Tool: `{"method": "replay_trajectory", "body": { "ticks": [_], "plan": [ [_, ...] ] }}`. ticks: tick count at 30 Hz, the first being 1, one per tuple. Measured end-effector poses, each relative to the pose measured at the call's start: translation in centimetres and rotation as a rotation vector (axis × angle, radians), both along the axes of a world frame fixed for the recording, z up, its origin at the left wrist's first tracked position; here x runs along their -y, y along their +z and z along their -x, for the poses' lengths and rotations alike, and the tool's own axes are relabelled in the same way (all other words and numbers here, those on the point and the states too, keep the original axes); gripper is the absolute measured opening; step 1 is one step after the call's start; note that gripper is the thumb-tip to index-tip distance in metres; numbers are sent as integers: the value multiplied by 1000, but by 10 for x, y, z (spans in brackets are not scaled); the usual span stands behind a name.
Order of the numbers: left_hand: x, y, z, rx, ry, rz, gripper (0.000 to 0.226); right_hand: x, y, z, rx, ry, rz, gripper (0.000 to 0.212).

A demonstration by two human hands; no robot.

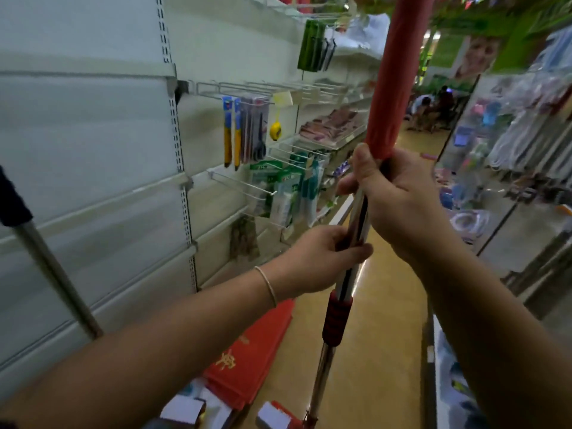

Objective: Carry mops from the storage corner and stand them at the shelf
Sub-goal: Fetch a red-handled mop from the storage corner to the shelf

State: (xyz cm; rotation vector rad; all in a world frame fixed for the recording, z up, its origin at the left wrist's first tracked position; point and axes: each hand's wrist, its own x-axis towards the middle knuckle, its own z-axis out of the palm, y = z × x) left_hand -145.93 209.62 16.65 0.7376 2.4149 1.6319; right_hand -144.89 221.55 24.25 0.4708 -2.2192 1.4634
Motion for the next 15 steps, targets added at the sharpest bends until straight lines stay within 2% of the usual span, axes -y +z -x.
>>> {"method": "replay_trajectory", "body": {
  "ticks": [5,8,10,15],
  "plan": [
    [29,-8,32,-11,132,19,24,27,-6,47,16,130,8,46],
    [42,-4,45,-35,222,33,30,40,-4,67,-22,219,24,33],
    [48,0,51,-27,267,30,26,49,-1,78,-54,268,29,27],
    [54,9,55,55,357,-63,20,62,7,102,-86,384,13,45]
  ]
}}
